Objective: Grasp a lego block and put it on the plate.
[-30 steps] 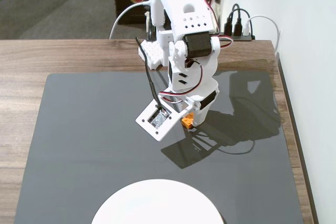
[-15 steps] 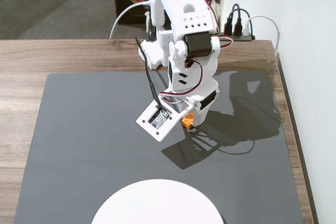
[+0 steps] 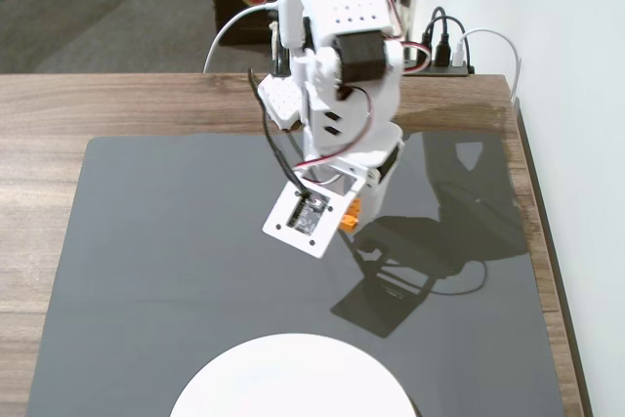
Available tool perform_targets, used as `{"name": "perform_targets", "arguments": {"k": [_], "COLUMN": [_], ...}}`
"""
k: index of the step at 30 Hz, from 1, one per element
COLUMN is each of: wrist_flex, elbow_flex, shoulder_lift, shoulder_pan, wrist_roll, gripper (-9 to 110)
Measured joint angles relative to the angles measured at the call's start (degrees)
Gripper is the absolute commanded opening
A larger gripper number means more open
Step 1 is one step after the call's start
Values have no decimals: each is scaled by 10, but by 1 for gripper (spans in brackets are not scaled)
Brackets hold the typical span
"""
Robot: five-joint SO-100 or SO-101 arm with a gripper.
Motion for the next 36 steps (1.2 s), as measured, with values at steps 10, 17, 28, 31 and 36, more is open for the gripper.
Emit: {"name": "perform_targets", "arguments": {"k": [10, 17, 28, 31, 36], "wrist_flex": [-10, -40, -117, -125, -128], "elbow_flex": [-71, -147, -253, -282, -348], "shoulder_lift": [12, 3, -60, -93, -164], "shoulder_pan": [43, 83, 135, 137, 138], "wrist_roll": [-140, -214, -292, -301, -307], "gripper": [6, 6, 4, 4, 4]}}
